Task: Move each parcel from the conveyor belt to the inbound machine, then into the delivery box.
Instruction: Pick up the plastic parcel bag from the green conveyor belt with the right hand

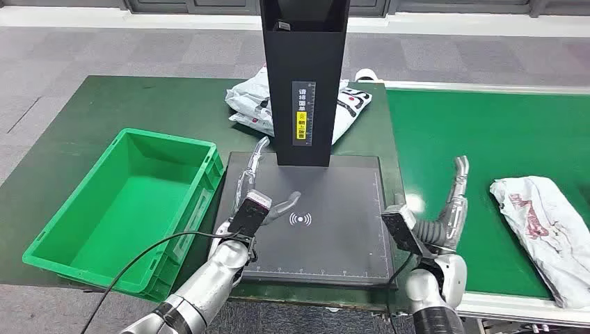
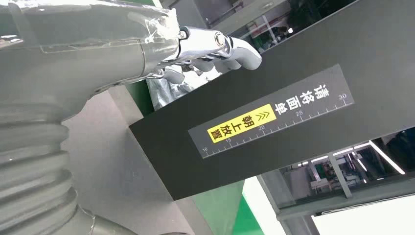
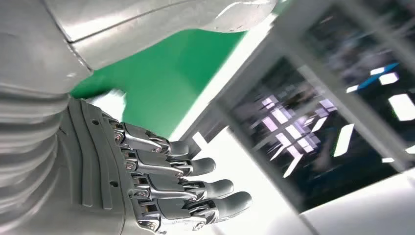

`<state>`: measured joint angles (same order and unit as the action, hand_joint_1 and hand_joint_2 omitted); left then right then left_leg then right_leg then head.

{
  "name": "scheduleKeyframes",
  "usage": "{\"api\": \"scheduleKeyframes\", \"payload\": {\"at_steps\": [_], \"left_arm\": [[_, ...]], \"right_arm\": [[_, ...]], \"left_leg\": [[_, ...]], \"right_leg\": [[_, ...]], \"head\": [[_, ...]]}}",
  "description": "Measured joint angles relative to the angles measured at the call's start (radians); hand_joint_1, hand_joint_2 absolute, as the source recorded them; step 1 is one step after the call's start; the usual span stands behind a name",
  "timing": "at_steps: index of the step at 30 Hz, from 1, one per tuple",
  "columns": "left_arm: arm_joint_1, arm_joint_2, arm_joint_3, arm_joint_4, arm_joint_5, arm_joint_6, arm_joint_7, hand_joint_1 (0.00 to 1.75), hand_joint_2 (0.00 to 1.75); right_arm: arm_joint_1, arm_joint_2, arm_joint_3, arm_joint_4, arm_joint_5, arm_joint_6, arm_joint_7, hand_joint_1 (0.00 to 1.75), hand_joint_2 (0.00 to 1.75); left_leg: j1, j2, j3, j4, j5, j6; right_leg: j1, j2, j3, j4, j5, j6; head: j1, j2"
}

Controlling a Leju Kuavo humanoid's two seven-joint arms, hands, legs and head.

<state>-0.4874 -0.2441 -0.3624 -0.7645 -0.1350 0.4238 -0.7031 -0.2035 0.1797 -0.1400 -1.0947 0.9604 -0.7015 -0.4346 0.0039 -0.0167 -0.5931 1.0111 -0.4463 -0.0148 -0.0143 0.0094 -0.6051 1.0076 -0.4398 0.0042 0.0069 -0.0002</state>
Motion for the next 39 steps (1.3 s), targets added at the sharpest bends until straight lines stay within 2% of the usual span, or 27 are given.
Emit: {"api": "scheduleKeyframes", "payload": {"at_steps": [9, 23, 30, 35, 39], "left_arm": [[0.0, 0.001, 0.014, 0.0, 0.003, 0.0, 0.0, 0.0, 1.75], [0.0, 0.001, 0.017, 0.0, 0.005, 0.0, 0.0, 0.0, 1.75], [0.0, 0.001, 0.017, 0.0, 0.005, 0.0, 0.0, 0.0, 1.75], [0.0, 0.001, 0.017, 0.0, 0.006, 0.0, 0.0, 0.0, 1.75], [0.002, 0.004, 0.017, 0.0, 0.011, -0.002, 0.0, 0.0, 1.75]], "right_arm": [[-0.05, -0.056, -0.168, 0.14, 0.055, 0.0, 0.016, 0.0, 1.75], [-0.069, -0.071, -0.21, 0.196, 0.078, 0.0, 0.034, 0.0, 1.75], [-0.095, -0.104, -0.281, 0.253, 0.279, 0.0, 0.199, 0.0, 1.75], [-0.113, -0.145, -0.327, 0.318, 0.429, 0.001, 0.369, 0.0, 1.75], [-0.129, -0.203, -0.329, 0.425, 0.507, 0.008, 0.54, 0.0, 1.75]], "left_leg": [[-0.001, 0.0, 0.0, 0.0, 0.0, 0.0], [-0.001, 0.0, 0.0, 0.0, 0.0, 0.0], [-0.001, -0.001, 0.0, 0.0, 0.0, 0.001], [-0.001, 0.0, 0.0, 0.0, 0.0, 0.002], [-0.001, -0.001, -0.001, 0.0, 0.0, 0.002]], "right_leg": [[-0.001, 0.0, 0.0, 0.0, 0.0, 0.001], [-0.001, 0.0, 0.0, 0.0, 0.0, 0.001], [-0.001, 0.0, 0.0, 0.0, 0.0, 0.001], [-0.002, 0.0, 0.0, 0.0, 0.0, 0.001], [-0.002, -0.002, 0.0, 0.0, 0.0, 0.001]], "head": [[0.0, 0.0], [0.0, 0.0], [0.0, 0.0], [0.0, 0.0], [0.0, 0.0]]}}
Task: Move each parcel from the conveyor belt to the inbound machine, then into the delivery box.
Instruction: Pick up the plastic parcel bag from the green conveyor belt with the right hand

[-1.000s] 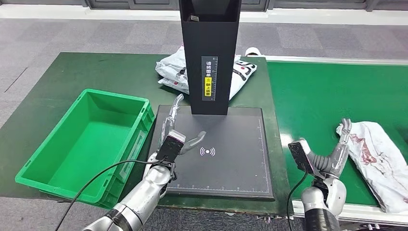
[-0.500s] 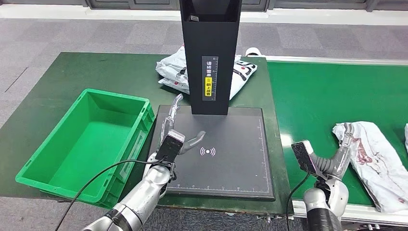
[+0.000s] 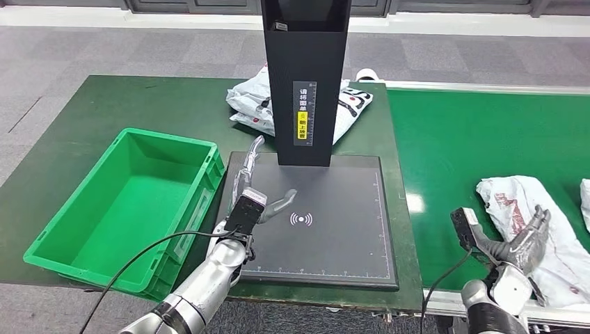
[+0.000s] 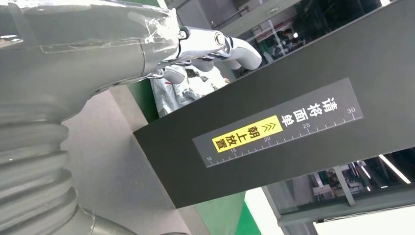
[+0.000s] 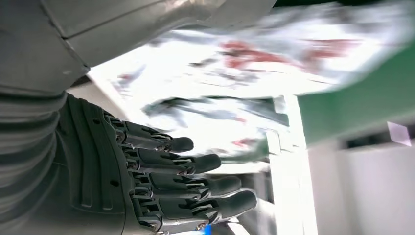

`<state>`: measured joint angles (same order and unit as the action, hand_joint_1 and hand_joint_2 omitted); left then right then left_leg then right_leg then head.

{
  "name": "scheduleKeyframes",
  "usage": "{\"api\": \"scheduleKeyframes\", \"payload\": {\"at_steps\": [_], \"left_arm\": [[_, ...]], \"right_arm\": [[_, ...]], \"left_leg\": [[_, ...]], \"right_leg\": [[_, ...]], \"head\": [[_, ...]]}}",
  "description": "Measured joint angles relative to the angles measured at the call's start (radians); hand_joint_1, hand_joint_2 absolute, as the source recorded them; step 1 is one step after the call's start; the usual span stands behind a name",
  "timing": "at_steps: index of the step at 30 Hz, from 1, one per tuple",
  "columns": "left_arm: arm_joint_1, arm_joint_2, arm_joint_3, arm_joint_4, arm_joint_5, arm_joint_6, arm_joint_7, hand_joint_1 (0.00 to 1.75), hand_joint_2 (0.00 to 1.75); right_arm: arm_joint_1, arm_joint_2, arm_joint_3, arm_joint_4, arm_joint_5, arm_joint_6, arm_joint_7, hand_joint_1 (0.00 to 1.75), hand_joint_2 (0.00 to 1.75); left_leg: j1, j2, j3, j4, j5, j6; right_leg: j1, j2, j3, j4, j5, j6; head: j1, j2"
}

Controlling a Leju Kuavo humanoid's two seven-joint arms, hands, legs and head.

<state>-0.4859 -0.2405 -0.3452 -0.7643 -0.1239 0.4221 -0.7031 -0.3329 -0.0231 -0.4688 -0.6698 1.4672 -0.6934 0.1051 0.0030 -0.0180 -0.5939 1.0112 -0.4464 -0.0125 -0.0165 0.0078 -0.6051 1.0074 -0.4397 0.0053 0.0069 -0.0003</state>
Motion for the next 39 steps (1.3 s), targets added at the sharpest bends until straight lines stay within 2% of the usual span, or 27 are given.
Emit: {"api": "scheduleKeyframes", "payload": {"at_steps": [4, 10, 23, 39], "left_arm": [[0.006, 0.009, 0.0, -0.001, 0.006, -0.002, 0.0, 0.0, 1.75], [0.012, 0.013, 0.001, -0.004, 0.012, -0.002, 0.0, 0.0, 1.75], [0.015, 0.016, 0.002, -0.006, 0.018, -0.003, 0.0, 0.0, 1.75], [0.015, 0.016, 0.002, -0.007, 0.019, -0.003, 0.0, 0.0, 1.75]], "right_arm": [[-0.014, -0.054, 0.0, 0.106, 0.016, 0.014, 0.056, 0.0, 1.75], [-0.053, -0.096, 0.003, 0.209, 0.034, 0.042, 0.099, 0.0, 1.75], [-0.087, -0.115, 0.03, 0.285, 0.069, 0.126, 0.184, 0.0, 1.75], [-0.091, -0.121, 0.03, 0.312, 0.071, 0.131, 0.19, 0.0, 1.75]], "left_leg": [[0.0, 0.0, -0.001, 0.0, 0.0, 0.0], [0.0, 0.0, -0.001, 0.0, 0.001, 0.002], [0.0, 0.0, -0.001, 0.0, 0.0, 0.002], [0.0, 0.0, -0.001, 0.0, 0.0, 0.003]], "right_leg": [[0.0, -0.001, 0.0, 0.0, 0.0, 0.0], [0.0, -0.001, 0.0, 0.0, 0.0, 0.0], [0.0, -0.001, 0.0, 0.0, 0.0, 0.0], [0.0, -0.001, 0.0, 0.0, 0.0, 0.0]], "head": [[0.0, 0.0], [0.0, 0.0], [0.0, 0.0], [0.0, 0.0]]}}
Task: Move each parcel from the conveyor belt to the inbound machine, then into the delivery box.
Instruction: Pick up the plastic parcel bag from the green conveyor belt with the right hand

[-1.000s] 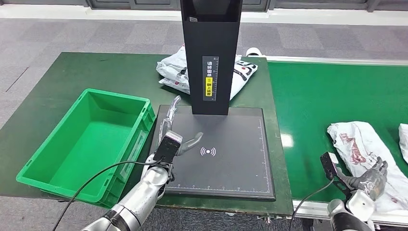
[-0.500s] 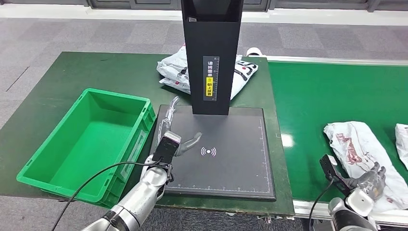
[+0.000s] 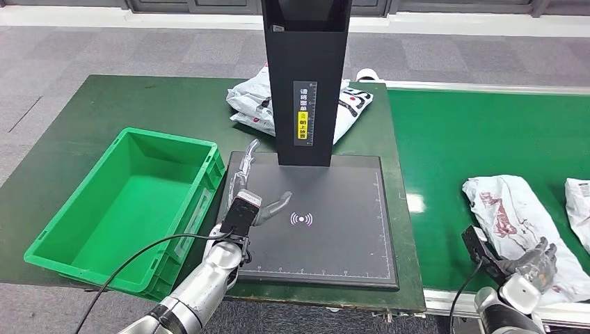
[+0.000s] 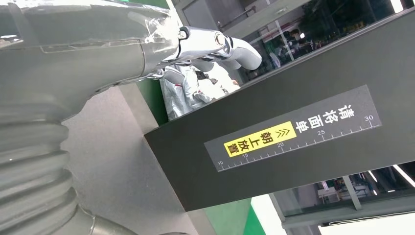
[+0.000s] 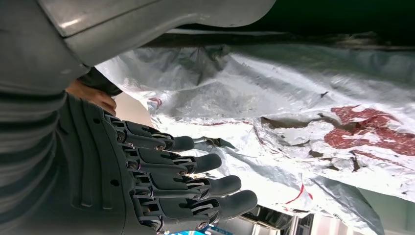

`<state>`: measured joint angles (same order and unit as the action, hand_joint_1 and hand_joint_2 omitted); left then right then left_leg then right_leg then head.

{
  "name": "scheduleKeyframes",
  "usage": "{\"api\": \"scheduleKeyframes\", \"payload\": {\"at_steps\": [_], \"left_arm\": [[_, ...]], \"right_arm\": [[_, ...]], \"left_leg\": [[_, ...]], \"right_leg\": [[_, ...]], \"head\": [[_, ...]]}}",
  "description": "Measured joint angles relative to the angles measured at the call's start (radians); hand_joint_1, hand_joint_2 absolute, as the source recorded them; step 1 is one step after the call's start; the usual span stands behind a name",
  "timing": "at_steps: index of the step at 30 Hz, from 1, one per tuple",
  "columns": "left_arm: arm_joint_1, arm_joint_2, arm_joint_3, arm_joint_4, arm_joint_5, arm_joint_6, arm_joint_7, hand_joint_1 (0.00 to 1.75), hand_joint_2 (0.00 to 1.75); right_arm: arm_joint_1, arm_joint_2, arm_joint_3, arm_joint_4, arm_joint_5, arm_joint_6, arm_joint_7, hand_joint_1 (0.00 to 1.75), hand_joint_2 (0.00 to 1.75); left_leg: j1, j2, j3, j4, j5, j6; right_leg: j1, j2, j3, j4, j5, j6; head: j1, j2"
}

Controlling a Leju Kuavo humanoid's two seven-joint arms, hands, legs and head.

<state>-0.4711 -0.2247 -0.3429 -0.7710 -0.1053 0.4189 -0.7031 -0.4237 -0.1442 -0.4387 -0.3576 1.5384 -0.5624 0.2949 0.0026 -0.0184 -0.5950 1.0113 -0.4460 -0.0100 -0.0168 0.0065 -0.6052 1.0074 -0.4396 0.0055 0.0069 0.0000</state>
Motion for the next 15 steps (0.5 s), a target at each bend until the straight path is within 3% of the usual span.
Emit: {"api": "scheduleKeyframes", "payload": {"at_steps": [5, 6, 9, 10, 15], "left_arm": [[0.0, 0.0, 0.0, 0.0, 0.0, -0.001, 0.0, 0.0, 1.75], [0.0, 0.0, 0.0, 0.0, 0.0, -0.002, 0.0, 0.0, 1.75], [0.0, 0.0, 0.0, 0.0, 0.0, -0.011, 0.0, 0.0, 1.75], [-0.001, 0.0, 0.0, 0.001, 0.0, -0.015, 0.0, 0.0, 1.75], [-0.002, 0.0, 0.0, 0.001, 0.001, -0.019, 0.0, 0.0, 1.75]], "right_arm": [[-0.001, -0.002, 0.0, 0.003, 0.003, 0.015, 0.009, 0.02, 1.75], [-0.002, -0.003, 0.001, 0.005, 0.006, 0.035, 0.019, 0.3, 1.75], [-0.005, -0.01, 0.002, 0.016, 0.014, 0.137, 0.058, 1.59, 1.75], [-0.007, -0.013, 0.003, 0.019, 0.015, 0.169, 0.067, 1.75, 1.75], [-0.014, -0.017, 0.005, 0.03, 0.004, 0.23, 0.069, 1.75, 1.75]], "left_leg": [[0.0, 0.0, 0.0, 0.0, 0.0, 0.0], [0.0, 0.0, 0.0, 0.0, 0.0, 0.0], [0.0, 0.0, 0.0, 0.0, 0.0, 0.0], [0.0, 0.0, 0.001, 0.0, 0.0, 0.0], [0.0, 0.0, 0.001, 0.0, 0.0, 0.001]], "right_leg": [[0.0, 0.0, 0.0, 0.0, 0.0, 0.0], [0.0, 0.0, 0.0, 0.0, 0.0, 0.0], [0.0, 0.0, 0.0, 0.0, 0.0, 0.0], [0.0, 0.0, 0.0, 0.0, 0.0, 0.0], [0.0, -0.001, 0.001, 0.0, 0.0, 0.002]], "head": [[0.0, 0.0], [0.0, 0.0], [0.0, 0.0], [0.0, 0.0], [0.0, 0.0]]}}
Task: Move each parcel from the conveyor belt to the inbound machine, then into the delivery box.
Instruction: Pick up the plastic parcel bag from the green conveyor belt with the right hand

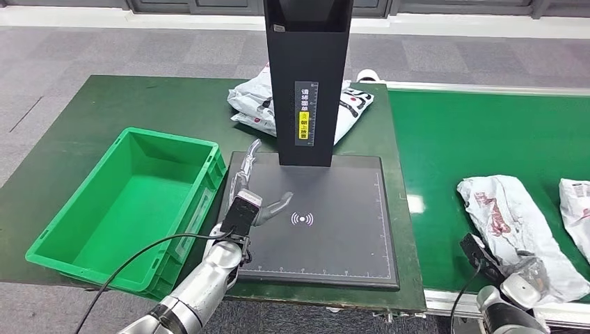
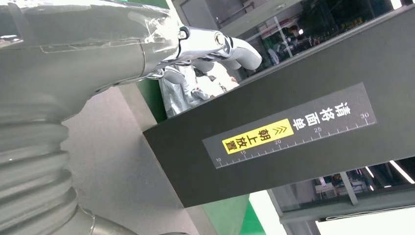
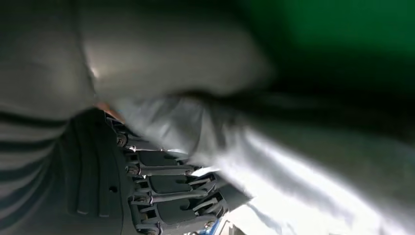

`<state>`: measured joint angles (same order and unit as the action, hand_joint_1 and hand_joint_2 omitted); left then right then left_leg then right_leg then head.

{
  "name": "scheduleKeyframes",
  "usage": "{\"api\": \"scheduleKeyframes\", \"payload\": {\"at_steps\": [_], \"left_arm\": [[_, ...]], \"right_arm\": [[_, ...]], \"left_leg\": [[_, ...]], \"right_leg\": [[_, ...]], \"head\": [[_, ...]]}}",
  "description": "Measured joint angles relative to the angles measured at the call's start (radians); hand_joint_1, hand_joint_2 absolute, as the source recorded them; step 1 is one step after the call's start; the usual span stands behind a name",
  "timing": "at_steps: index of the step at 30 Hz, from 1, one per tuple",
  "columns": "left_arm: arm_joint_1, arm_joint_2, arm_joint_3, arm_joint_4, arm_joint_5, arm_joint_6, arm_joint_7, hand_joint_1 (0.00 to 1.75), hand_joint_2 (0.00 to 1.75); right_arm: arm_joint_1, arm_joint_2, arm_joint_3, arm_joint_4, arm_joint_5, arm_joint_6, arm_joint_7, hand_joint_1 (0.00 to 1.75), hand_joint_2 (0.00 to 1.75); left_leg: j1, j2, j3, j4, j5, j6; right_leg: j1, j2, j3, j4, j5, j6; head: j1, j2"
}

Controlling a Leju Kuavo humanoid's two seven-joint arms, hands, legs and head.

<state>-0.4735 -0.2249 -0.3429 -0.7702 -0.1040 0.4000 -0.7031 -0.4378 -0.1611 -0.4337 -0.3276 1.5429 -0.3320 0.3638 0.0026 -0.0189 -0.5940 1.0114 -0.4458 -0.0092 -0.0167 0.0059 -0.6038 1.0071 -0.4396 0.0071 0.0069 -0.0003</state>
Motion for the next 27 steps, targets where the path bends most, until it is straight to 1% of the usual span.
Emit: {"api": "scheduleKeyframes", "payload": {"at_steps": [5, 10, 27], "left_arm": [[0.001, 0.003, 0.001, 0.0, -0.005, 0.018, 0.0, 0.0, 1.75], [0.002, 0.005, 0.01, 0.0, -0.014, 0.022, 0.0, 0.0, 1.75], [0.003, 0.008, 0.022, 0.0, -0.02, 0.033, 0.0, 0.0, 1.75]], "right_arm": [[-0.004, 0.001, 0.004, 0.003, -0.009, -0.053, -0.044, 1.75, 1.75], [-0.007, 0.007, 0.01, 0.003, -0.01, -0.078, -0.06, 1.75, 1.75], [-0.009, 0.025, 0.012, 0.003, -0.013, -0.092, -0.074, 1.75, 1.75]], "left_leg": [[0.0, 0.0, 0.0, 0.0, 0.0, 0.0], [0.0, 0.0, 0.0, 0.0, 0.0, 0.0], [0.0, 0.0, -0.001, 0.0, 0.0, 0.0]], "right_leg": [[0.0, 0.0, 0.0, 0.0, 0.001, 0.001], [0.0, 0.0, 0.0, 0.0, 0.001, 0.001], [0.0, 0.0, 0.0, 0.0, 0.001, 0.001]], "head": [[0.0, 0.0], [0.0, 0.0], [0.0, 0.0]]}}
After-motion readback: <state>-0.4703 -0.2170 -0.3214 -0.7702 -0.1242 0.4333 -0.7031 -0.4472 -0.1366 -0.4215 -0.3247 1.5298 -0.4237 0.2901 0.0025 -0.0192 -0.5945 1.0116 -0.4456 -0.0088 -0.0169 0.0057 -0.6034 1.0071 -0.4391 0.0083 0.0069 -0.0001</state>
